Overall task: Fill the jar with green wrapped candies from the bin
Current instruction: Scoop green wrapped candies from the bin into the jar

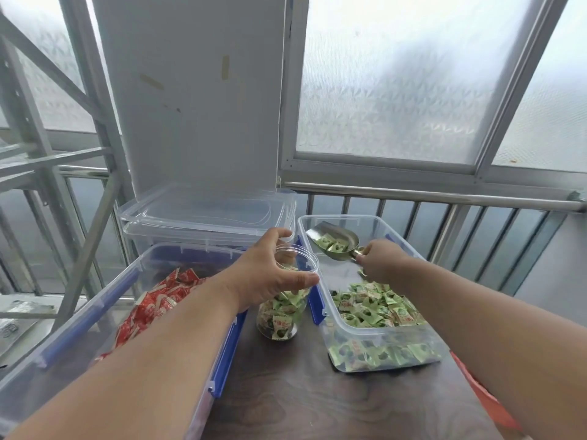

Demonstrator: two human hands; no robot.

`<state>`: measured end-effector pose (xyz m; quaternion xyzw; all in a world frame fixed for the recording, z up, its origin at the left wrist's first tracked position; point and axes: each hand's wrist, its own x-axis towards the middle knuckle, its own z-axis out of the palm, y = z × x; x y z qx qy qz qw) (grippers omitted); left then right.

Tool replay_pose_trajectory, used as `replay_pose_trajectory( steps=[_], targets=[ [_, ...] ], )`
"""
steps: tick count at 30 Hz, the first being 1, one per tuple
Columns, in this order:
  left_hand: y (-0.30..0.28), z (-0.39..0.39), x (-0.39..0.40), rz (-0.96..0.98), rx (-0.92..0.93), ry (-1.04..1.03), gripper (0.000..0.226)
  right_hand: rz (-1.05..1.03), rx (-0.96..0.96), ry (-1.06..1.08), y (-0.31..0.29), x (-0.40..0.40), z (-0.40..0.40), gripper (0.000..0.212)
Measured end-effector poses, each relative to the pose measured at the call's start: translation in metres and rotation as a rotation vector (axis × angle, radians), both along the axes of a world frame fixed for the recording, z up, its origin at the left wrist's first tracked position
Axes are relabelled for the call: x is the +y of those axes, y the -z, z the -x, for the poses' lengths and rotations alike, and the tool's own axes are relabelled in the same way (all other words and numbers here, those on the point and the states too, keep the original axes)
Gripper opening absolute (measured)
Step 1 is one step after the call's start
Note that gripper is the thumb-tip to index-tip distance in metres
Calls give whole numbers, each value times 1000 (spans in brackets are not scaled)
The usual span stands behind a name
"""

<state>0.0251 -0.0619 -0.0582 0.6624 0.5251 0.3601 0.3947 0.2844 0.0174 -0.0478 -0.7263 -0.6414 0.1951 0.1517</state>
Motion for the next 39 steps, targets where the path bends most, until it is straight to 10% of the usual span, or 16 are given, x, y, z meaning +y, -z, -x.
replay_pose_trajectory(
  steps=[10, 22, 29, 39],
  targets=[
    [-2, -3, -4, -2, 4, 10, 118, -267, 11, -163, -54, -34, -36, 13],
    [-1, -1, -2, 24, -67, 32, 141, -670, -406, -537, -107, -70, -16, 17],
    [-3, -3, -4, -22, -7, -20, 107, -998, -549, -566, -119, -83, 1, 10],
    [-4, 0, -6, -16, 4, 5, 116, -762, -391, -359, -100, -58, -28, 13]
  ],
)
